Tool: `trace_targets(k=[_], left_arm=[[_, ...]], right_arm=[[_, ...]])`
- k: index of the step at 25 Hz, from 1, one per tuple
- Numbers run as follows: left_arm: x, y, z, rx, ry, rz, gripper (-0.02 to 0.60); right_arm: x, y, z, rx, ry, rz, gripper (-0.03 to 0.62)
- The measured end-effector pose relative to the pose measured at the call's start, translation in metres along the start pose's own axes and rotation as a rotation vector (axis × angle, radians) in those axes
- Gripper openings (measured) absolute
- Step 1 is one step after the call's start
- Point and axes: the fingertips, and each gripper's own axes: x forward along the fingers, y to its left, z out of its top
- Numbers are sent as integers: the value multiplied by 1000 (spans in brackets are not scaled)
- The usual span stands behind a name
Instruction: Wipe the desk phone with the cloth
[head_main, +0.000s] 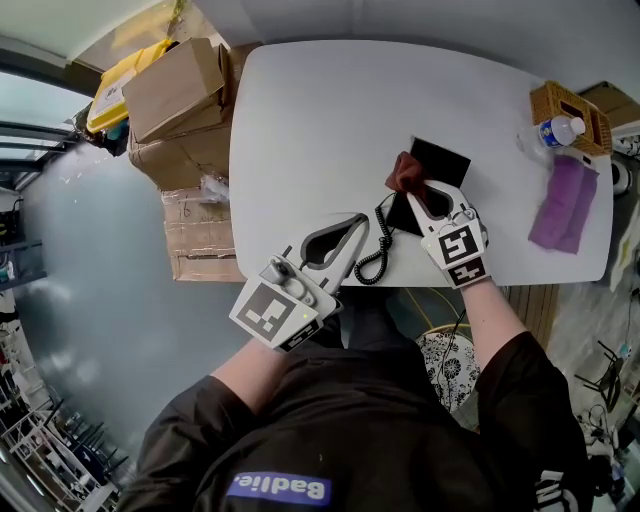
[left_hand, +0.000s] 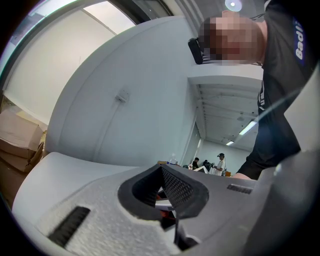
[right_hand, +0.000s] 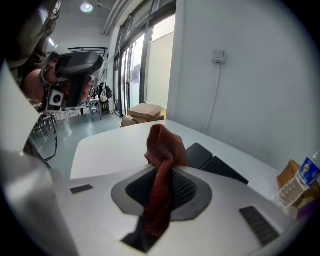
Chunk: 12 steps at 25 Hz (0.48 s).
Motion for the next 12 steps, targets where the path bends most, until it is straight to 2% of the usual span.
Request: trace_targets(k=[12], left_arm=[[-17, -28, -22, 54, 63, -106, 0]], right_arm=[[-12, 77, -50, 38, 48, 23, 71]])
